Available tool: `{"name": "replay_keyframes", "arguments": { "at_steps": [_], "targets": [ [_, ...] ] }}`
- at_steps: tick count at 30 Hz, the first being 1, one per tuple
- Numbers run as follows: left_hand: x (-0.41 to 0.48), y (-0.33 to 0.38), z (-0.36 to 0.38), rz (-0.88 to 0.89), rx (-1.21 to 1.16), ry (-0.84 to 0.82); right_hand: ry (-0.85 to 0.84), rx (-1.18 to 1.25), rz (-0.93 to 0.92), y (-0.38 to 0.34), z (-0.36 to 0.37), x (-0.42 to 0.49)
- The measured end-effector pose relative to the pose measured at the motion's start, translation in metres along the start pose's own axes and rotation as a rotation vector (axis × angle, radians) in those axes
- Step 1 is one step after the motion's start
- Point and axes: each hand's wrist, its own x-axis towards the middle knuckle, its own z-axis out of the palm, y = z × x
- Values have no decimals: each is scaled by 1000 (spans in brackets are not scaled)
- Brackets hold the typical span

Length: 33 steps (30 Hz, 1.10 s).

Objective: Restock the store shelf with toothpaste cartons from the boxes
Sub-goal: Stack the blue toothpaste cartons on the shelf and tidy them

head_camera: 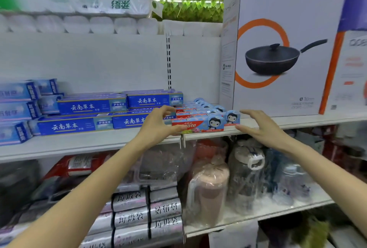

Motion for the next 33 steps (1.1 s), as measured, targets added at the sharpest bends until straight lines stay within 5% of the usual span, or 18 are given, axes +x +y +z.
{"name": "replay_keyframes", "arguments": {
  "at_steps": [14, 22, 33],
  "targets": [
    [-110, -44, -46, 95, -96, -260, -192, -26, -90, -121, 78, -99],
    [-193, -123, -37, -85, -63, -398, -427, 202, 40, -139, 203, -178],
    [-381, -290, 54, -729, -180, -550, -732, 552, 853, -85, 415, -383]
  ]
}}
